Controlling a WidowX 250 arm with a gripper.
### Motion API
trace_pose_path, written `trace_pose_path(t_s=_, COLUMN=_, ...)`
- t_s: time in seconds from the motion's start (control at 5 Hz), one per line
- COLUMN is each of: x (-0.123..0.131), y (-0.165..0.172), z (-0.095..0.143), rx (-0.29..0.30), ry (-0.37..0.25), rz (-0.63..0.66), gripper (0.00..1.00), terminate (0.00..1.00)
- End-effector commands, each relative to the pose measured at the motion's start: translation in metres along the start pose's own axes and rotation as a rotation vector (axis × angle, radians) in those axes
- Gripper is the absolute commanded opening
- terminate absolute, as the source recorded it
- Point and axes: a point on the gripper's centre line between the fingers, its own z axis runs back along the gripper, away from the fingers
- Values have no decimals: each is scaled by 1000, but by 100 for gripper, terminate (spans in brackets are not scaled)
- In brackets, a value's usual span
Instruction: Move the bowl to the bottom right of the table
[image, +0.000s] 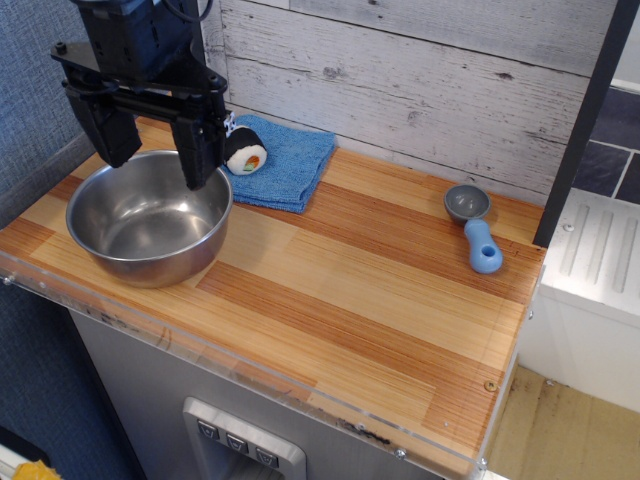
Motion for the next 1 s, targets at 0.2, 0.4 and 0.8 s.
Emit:
trace_pose_path(t_s=0.2, x=8, y=-4, z=-17, rx=36, ry=37, rz=-63, gripper=100, terminate=0)
trace_pose_path(t_s=0.4, x=9, y=-8, z=-34, rx=52, ry=61, rz=-73, gripper=100, terminate=0)
trace_pose_path(t_s=0.8, x=26, y=-4, z=-61, rx=91, ry=70, rz=-49, gripper=100, terminate=0)
